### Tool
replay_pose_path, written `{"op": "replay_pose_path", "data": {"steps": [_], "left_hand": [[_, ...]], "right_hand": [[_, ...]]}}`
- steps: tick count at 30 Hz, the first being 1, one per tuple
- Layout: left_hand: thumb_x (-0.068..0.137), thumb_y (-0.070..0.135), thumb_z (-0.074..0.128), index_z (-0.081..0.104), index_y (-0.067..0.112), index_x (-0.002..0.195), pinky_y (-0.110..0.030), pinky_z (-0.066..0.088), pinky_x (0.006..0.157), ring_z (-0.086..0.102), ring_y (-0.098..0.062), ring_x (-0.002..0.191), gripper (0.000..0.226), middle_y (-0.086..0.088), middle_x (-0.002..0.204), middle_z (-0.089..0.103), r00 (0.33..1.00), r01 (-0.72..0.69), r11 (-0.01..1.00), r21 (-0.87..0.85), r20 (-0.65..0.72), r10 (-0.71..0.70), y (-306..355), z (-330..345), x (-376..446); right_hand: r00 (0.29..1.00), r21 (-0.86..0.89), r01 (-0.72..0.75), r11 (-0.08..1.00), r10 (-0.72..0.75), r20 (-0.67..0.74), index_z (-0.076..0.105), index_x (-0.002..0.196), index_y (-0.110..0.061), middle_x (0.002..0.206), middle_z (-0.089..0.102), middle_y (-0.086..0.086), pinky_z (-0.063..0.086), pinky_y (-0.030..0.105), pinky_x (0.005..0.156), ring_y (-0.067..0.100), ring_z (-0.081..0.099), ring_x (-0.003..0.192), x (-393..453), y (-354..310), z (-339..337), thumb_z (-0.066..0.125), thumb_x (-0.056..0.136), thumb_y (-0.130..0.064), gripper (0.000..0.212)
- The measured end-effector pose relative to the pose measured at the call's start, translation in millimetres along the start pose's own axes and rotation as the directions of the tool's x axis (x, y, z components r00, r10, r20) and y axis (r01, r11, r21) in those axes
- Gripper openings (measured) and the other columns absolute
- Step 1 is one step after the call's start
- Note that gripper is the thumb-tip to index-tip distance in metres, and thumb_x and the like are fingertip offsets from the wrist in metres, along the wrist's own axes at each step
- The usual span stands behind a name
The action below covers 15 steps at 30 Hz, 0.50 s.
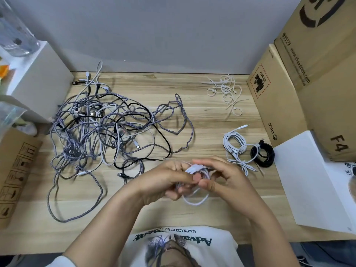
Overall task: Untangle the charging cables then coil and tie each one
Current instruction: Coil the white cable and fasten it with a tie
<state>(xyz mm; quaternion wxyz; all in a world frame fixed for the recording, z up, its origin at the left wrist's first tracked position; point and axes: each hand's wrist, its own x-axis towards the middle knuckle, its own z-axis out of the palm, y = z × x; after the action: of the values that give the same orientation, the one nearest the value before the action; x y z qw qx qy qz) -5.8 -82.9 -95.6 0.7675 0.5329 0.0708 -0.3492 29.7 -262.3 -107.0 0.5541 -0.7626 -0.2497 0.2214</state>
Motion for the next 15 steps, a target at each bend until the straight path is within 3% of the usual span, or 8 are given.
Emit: {"op": "replay_pose_path", "data": {"steps": [2,5,8,11,15], "left_hand": [[0.077,0.005,0.069,0.054,0.008,0.082,-0.013,0.026,0.033,0.039,-0.005,0.037,0.016,0.001,0.051,0.049,0.978,-0.03,0.997,0.075,-0.203,0.045,-3,-1,15],[0.076,0.01,0.076,0.049,0.017,0.092,-0.02,0.036,0.038,0.044,-0.011,0.041,0.032,-0.006,0.065,0.054,0.866,-0.058,0.951,0.304,-0.458,0.199,-15,-6,44],[0.08,0.023,0.073,0.057,0.024,0.103,-0.025,0.041,0.06,0.051,-0.012,0.062,0.028,0.0,0.074,0.058,0.844,-0.048,0.792,0.609,-0.4,0.358,-23,-10,73],[0.088,0.027,0.063,0.067,0.018,0.099,-0.025,0.045,0.071,0.058,-0.013,0.077,0.014,0.003,0.083,0.064,0.846,0.048,0.691,0.721,-0.397,0.355,-23,-15,100],[0.091,0.034,0.058,0.067,0.017,0.096,-0.035,0.045,0.082,0.058,-0.026,0.098,0.019,-0.007,0.1,0.065,0.787,0.23,0.602,0.765,-0.51,0.347,-30,-32,132]], "right_hand": [[0.994,0.055,-0.057,0.997,0.061,-0.087,0.067,0.106,-0.031,0.102,0.068,-0.012,0.047,0.018,0.082,0.005,0.062,0.096,1,11,-2,0.068,0.078,-0.037,0.029],[0.96,0.204,-0.165,0.965,0.204,-0.191,0.064,0.094,-0.022,0.085,0.07,-0.01,0.046,0.012,0.077,-0.003,0.063,0.083,9,26,-2,0.064,0.086,-0.005,0.019],[0.901,0.229,-0.281,0.932,0.339,-0.272,0.062,0.089,-0.023,0.085,0.068,-0.008,0.044,0.008,0.073,-0.006,0.061,0.075,22,39,-7,0.057,0.089,0.001,0.024],[0.873,-0.017,-0.364,0.931,0.335,-0.355,0.065,0.097,-0.023,0.095,0.066,-0.009,0.042,0.01,0.074,0.0,0.06,0.084,31,50,-14,0.061,0.089,-0.012,0.014],[0.822,-0.342,-0.395,0.852,0.162,-0.546,0.062,0.114,-0.02,0.118,0.052,0.0,0.044,0.031,0.088,0.016,0.054,0.102,28,67,-36,0.074,0.079,-0.02,0.037]]}}
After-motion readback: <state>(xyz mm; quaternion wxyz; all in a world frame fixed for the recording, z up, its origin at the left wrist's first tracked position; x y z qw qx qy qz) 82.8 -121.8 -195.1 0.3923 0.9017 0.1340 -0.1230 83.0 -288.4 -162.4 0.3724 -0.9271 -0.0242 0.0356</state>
